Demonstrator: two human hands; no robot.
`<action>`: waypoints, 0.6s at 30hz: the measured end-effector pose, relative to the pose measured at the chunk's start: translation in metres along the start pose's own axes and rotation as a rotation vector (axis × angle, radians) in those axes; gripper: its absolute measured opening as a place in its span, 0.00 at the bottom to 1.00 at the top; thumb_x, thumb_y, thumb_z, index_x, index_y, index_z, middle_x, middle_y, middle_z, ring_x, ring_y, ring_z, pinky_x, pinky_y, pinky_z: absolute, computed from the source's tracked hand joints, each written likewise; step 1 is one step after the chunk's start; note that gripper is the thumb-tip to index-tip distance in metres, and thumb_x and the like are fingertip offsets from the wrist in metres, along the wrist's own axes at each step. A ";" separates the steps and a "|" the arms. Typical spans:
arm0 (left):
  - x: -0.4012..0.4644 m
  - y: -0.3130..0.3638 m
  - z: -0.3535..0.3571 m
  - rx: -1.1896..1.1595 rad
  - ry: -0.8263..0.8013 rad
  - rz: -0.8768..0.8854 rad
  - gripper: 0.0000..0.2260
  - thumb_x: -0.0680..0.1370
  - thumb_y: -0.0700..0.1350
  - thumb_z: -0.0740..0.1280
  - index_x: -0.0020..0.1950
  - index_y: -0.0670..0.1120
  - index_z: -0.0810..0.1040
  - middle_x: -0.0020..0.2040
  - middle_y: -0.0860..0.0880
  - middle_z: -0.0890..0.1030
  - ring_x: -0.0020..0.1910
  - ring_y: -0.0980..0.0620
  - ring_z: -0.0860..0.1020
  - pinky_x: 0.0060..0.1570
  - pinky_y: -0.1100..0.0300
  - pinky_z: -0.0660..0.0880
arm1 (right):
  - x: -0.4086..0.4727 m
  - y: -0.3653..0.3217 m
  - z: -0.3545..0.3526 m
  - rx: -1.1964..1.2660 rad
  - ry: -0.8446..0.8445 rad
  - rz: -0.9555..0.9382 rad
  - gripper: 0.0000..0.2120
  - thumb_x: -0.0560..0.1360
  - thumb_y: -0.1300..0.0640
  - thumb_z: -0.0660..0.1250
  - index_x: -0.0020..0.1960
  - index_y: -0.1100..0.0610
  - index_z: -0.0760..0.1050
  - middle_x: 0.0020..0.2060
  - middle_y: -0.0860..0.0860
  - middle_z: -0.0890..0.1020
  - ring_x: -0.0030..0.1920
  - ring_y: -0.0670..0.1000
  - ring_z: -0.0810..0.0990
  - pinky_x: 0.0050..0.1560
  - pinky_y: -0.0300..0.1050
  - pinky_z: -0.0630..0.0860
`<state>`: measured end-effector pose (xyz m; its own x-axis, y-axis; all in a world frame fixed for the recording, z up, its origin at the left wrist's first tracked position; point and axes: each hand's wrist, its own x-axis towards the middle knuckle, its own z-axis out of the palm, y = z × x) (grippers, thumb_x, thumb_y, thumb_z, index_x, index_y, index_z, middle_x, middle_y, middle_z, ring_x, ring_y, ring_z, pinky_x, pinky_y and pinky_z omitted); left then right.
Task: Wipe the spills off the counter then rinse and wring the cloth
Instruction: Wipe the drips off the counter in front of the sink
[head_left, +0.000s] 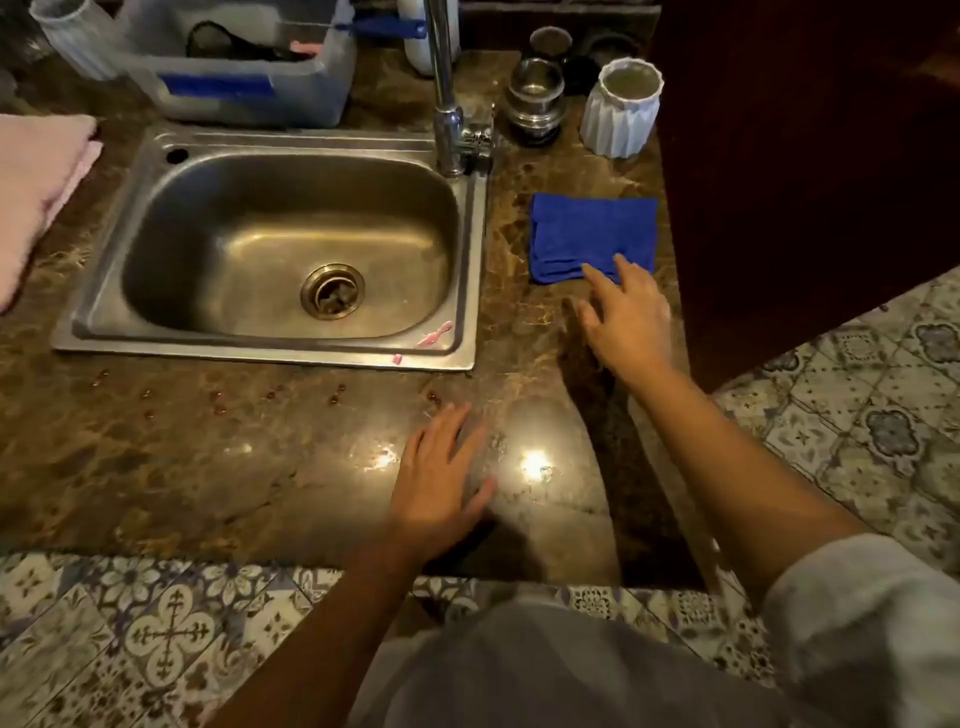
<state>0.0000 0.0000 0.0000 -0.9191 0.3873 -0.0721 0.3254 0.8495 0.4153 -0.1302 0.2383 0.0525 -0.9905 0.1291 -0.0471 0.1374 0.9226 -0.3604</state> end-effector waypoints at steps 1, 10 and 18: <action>0.002 0.000 0.006 0.042 -0.036 -0.007 0.27 0.74 0.57 0.58 0.72 0.49 0.65 0.73 0.42 0.65 0.73 0.46 0.57 0.68 0.44 0.60 | 0.012 0.005 0.001 -0.020 -0.031 0.002 0.22 0.79 0.50 0.57 0.73 0.50 0.62 0.75 0.58 0.59 0.75 0.58 0.54 0.72 0.60 0.57; 0.000 -0.004 0.023 0.189 -0.092 -0.036 0.28 0.76 0.56 0.57 0.75 0.50 0.59 0.76 0.45 0.58 0.76 0.48 0.50 0.71 0.47 0.50 | 0.076 0.035 0.021 -0.190 -0.363 -0.022 0.27 0.79 0.42 0.51 0.76 0.44 0.49 0.77 0.53 0.47 0.76 0.58 0.44 0.72 0.64 0.47; 0.000 -0.005 0.025 0.185 -0.095 -0.052 0.29 0.76 0.57 0.58 0.76 0.50 0.59 0.77 0.46 0.56 0.76 0.48 0.50 0.72 0.47 0.49 | 0.048 0.029 0.014 -0.229 -0.177 -0.159 0.19 0.79 0.47 0.54 0.66 0.52 0.70 0.66 0.60 0.70 0.66 0.62 0.65 0.65 0.62 0.59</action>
<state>0.0043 0.0046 -0.0242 -0.9134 0.3662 -0.1778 0.3218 0.9171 0.2355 -0.1737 0.2665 0.0272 -0.9821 -0.0692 -0.1752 -0.0412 0.9865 -0.1585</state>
